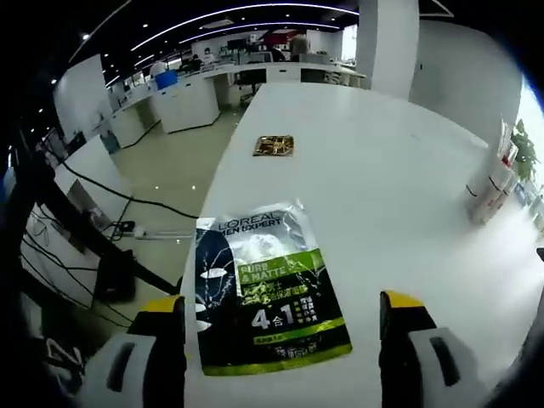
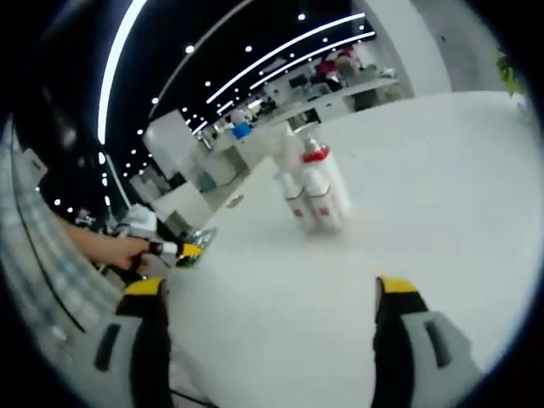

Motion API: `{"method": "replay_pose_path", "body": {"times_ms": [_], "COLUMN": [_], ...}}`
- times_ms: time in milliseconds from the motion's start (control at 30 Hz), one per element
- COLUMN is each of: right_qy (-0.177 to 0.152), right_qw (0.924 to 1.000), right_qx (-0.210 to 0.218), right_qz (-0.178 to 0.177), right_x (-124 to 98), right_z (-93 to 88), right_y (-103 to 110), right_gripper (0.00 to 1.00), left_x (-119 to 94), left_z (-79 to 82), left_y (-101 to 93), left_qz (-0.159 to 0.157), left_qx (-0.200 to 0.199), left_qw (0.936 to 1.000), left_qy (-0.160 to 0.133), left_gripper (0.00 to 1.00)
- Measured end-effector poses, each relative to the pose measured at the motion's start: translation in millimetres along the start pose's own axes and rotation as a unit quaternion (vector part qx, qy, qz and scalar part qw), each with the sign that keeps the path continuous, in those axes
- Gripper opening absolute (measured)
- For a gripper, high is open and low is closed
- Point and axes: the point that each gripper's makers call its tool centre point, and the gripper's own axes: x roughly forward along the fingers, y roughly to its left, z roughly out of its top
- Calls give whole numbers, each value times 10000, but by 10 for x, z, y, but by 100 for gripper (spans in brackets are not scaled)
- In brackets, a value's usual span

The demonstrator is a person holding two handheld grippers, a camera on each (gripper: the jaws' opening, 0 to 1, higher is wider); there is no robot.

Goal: Arrange the skincare products in the storage area until every visible bottle or jar stands upright without overlapping.

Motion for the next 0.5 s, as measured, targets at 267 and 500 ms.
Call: {"method": "replay_pose_path", "body": {"times_ms": [267,500], "right_qy": [26,73], "right_qw": [10000,9999], "right_qx": [65,78], "right_qz": [-33,-43], "right_x": [-12,-14], "right_z": [-24,-50], "right_y": [-13,-5], "right_gripper": [99,98], "left_x": [84,136], "left_z": [-46,-45], "left_y": [-35,59], "left_qz": [-148,30], "left_qx": [47,8], "left_qw": [9998,9998], "left_qy": [153,188], "left_gripper": [88,86]}}
